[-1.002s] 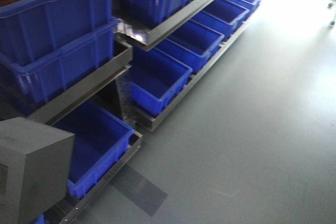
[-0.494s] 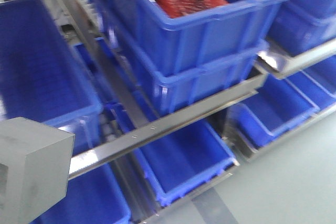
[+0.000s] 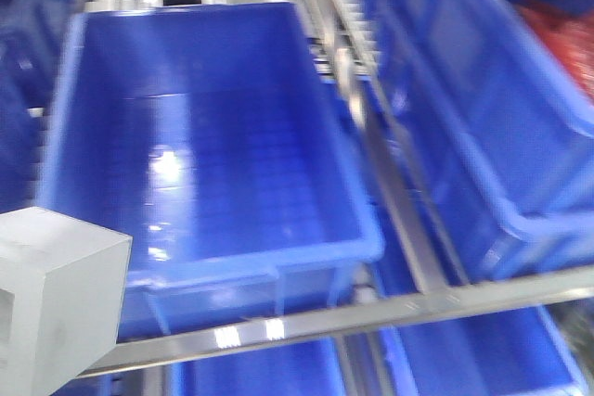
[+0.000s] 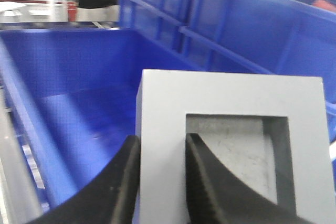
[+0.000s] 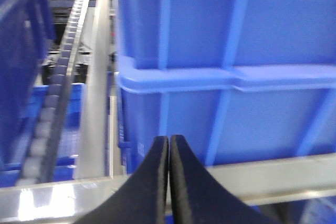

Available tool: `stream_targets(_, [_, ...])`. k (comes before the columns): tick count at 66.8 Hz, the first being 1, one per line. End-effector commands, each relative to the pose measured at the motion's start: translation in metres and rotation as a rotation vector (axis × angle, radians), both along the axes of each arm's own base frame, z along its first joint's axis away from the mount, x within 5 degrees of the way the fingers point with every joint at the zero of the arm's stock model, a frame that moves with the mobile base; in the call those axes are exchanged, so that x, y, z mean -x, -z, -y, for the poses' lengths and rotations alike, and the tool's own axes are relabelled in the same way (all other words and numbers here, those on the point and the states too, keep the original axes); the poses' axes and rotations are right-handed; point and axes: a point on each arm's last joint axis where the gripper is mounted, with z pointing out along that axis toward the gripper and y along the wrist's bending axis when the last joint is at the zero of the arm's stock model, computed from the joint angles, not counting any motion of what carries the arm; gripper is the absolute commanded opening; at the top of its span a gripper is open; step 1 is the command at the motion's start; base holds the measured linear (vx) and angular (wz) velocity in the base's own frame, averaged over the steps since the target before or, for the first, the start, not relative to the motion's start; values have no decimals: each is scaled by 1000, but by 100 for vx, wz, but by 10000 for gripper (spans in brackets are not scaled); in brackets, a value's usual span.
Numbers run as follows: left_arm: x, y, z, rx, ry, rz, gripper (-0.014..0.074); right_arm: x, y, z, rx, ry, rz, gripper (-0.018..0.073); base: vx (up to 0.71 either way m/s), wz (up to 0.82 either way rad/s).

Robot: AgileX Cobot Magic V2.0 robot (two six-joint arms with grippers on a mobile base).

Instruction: Sort gray base to blue bin

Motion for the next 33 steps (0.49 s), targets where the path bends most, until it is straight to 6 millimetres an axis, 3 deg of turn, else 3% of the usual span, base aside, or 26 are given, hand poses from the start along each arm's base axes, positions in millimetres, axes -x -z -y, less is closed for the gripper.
stream_targets(1, [2,-19,3,61,42,107,-7,0,-6,0,18,3,82,-5,12,45])
stream_targets(33, [2,-19,3,61,42,107,-7,0,-6,0,18,3,82,-5,10,27])
